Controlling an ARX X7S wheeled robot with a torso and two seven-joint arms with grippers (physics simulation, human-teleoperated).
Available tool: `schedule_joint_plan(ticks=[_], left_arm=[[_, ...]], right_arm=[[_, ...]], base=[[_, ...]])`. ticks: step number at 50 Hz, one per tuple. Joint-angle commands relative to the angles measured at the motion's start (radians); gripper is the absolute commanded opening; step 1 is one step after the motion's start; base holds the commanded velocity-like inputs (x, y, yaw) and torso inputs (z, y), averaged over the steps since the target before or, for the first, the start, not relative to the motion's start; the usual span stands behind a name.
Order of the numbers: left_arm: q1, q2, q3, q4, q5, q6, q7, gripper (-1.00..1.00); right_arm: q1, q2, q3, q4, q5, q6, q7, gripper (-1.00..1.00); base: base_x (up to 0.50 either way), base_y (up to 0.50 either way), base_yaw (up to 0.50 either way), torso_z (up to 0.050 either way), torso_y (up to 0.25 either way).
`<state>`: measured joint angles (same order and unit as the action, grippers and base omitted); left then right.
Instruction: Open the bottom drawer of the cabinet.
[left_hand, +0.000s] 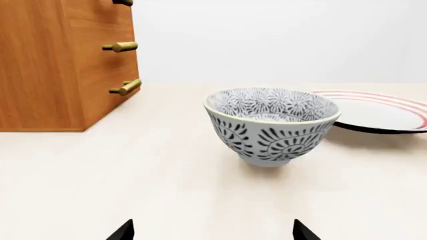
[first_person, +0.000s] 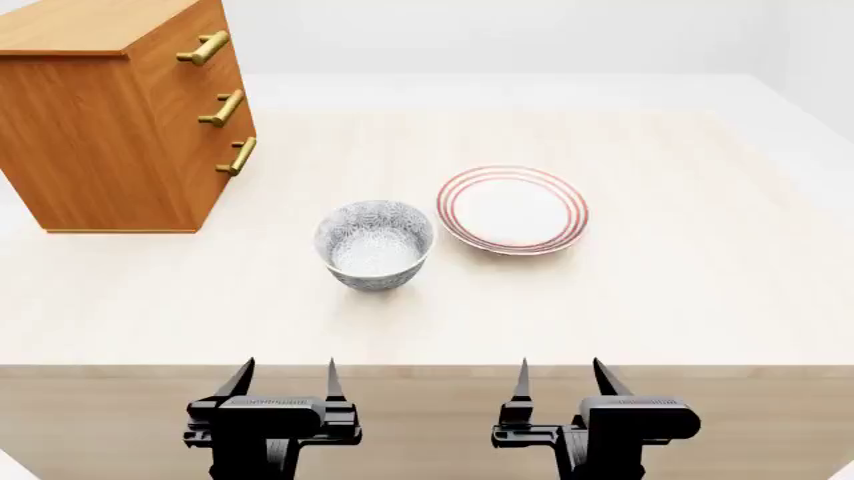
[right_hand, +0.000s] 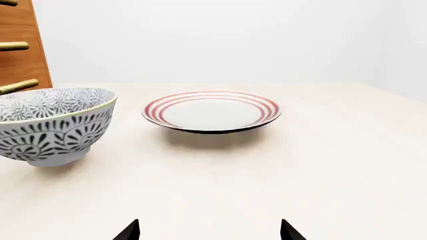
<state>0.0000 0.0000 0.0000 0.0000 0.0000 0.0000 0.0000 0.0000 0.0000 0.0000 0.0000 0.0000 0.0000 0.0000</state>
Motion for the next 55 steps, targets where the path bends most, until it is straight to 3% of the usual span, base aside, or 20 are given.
schedule_joint_plan(ticks=[1, 6, 8, 20, 35, 37, 38, 40, 45, 55], left_arm=[[-0.003, -0.016, 0.020, -0.007, -0.012, -0.003, -0.020, 1.00], [-0.004, -0.034, 0.044, -0.003, -0.024, -0.018, -0.042, 1.00], [-0.005, -0.039, 0.049, 0.001, -0.030, -0.022, -0.047, 1.00], [-0.007, -0.063, 0.079, -0.009, -0.042, -0.009, -0.073, 1.00], [-0.012, -0.082, 0.102, -0.015, -0.054, -0.008, -0.098, 1.00], [-0.027, -0.085, 0.106, -0.007, -0.045, -0.055, -0.110, 1.00], [-0.063, -0.093, 0.112, 0.040, -0.031, -0.157, -0.117, 1.00], [-0.113, -0.109, 0.123, 0.148, -0.003, -0.280, -0.127, 1.00], [-0.260, -0.118, 0.086, 0.459, -0.069, -0.638, -0.099, 1.00], [-0.244, -0.127, 0.097, 0.441, -0.083, -0.612, -0.097, 1.00]], right_arm=[[0.006, 0.014, -0.016, 0.009, 0.021, 0.009, 0.022, 1.00], [0.003, 0.031, -0.024, 0.002, 0.096, 0.000, 0.012, 1.00], [0.008, 0.038, -0.043, 0.016, 0.032, -0.009, 0.064, 1.00], [0.005, 0.061, -0.069, 0.003, 0.067, 0.003, 0.082, 1.00], [0.007, 0.079, -0.094, -0.003, 0.078, 0.021, 0.112, 1.00], [0.013, 0.085, -0.104, -0.025, 0.078, 0.076, 0.112, 1.00], [0.033, 0.104, -0.098, -0.138, 0.184, 0.226, 0.060, 1.00], [0.086, 0.130, -0.109, -0.253, 0.127, 0.440, 0.132, 1.00], [0.215, 0.177, -0.064, -0.565, 0.181, 0.778, 0.157, 1.00], [0.181, 0.180, -0.053, -0.538, 0.193, 0.717, 0.150, 1.00]], base=[[0.00, 0.00, 0.00, 0.000, 0.000], [0.00, 0.00, 0.00, 0.000, 0.000], [0.00, 0.00, 0.00, 0.000, 0.000], [0.00, 0.50, 0.00, 0.000, 0.000], [0.00, 0.01, 0.00, 0.000, 0.000], [0.00, 0.00, 0.00, 0.000, 0.000], [0.00, 0.00, 0.00, 0.000, 0.000], [0.00, 0.00, 0.00, 0.000, 0.000], [0.00, 0.00, 0.00, 0.000, 0.000], [0.32, 0.00, 0.00, 0.000, 0.000]])
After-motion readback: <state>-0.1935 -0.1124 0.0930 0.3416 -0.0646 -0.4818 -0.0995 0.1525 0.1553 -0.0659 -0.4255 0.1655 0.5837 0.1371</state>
